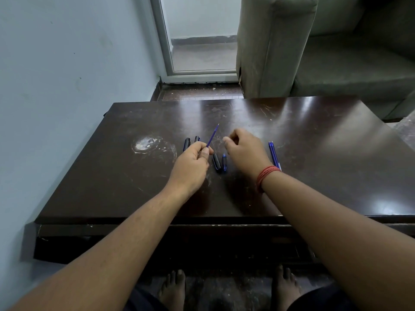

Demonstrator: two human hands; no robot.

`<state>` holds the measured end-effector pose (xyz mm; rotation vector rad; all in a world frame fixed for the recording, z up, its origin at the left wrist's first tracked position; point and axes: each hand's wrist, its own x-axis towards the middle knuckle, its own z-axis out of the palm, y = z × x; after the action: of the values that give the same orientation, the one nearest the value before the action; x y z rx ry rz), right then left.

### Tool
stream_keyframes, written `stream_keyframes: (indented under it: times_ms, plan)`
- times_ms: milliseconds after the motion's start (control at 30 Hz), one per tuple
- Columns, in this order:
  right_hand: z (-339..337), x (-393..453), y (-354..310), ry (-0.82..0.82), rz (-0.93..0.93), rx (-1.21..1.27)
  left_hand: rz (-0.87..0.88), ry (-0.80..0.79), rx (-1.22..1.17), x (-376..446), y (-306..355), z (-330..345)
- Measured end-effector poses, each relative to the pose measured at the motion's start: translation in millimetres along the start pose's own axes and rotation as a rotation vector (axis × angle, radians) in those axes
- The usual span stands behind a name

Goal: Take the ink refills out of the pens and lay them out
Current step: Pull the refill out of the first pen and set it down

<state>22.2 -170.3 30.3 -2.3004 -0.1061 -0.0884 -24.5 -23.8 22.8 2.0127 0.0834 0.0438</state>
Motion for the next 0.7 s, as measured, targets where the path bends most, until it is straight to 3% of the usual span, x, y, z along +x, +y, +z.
stream_keyframes:
  times_ms: [133,567,700]
  plan:
    - [-3,-8,-1,-0.151,0.099,0.462,0.012,-0.048,-0.005,-3,2,8]
    - [-10,-15,1,-0.126,0.171,0.616,0.049,-0.107,0.048,-7,4,16]
    - [-21,-9,0,-0.037,0.265,0.845,0.046,-0.1,0.06,-6,3,16]
